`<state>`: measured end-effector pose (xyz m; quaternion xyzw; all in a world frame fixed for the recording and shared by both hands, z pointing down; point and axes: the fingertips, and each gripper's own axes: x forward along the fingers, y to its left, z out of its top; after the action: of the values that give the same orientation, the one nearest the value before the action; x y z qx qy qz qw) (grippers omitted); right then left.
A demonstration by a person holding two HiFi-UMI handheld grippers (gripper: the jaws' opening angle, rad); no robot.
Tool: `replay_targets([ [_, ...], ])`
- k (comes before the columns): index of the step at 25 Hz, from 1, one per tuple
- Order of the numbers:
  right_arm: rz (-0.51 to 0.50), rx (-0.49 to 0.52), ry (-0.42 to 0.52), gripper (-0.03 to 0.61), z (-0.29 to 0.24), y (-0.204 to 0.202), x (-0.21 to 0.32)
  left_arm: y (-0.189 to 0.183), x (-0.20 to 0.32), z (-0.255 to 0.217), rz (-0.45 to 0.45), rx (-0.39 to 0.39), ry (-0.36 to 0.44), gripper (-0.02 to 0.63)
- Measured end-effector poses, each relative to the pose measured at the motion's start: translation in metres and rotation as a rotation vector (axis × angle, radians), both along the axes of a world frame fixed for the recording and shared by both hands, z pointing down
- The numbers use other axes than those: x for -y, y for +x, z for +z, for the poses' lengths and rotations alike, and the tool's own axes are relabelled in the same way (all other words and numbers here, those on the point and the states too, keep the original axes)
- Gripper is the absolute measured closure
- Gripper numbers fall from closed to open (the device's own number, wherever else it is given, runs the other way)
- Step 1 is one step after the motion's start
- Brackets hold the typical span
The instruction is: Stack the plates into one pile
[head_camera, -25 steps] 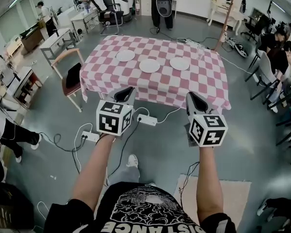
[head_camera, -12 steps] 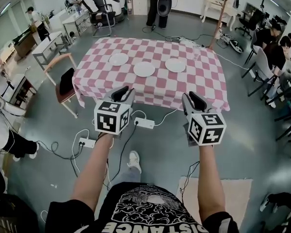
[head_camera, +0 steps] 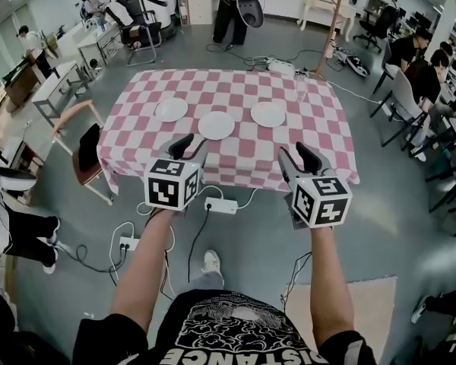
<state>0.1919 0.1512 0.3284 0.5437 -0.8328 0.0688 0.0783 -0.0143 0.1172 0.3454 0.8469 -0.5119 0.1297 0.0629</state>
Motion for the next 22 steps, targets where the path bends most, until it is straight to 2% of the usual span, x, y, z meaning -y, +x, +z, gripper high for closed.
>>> replay_targets([
  [3,0.023,-0.004,-0.013,0.379,0.001,-0.002,0.022,0.000,0.028,0.000,0.030,0.008,-0.003,0.463],
  [10,0.076,0.009,-0.046,0.350,0.002,-0.010,0.067,-0.001,0.086,0.003,0.105,-0.008,-0.035,0.405],
  [13,0.097,0.026,-0.056,0.311,0.001,-0.014,0.085,-0.003,0.108,0.005,0.129,-0.018,-0.048,0.383],
  [22,0.158,0.001,-0.070,0.307,0.000,-0.026,0.124,-0.010,0.157,0.007,0.196,-0.047,-0.062,0.354],
])
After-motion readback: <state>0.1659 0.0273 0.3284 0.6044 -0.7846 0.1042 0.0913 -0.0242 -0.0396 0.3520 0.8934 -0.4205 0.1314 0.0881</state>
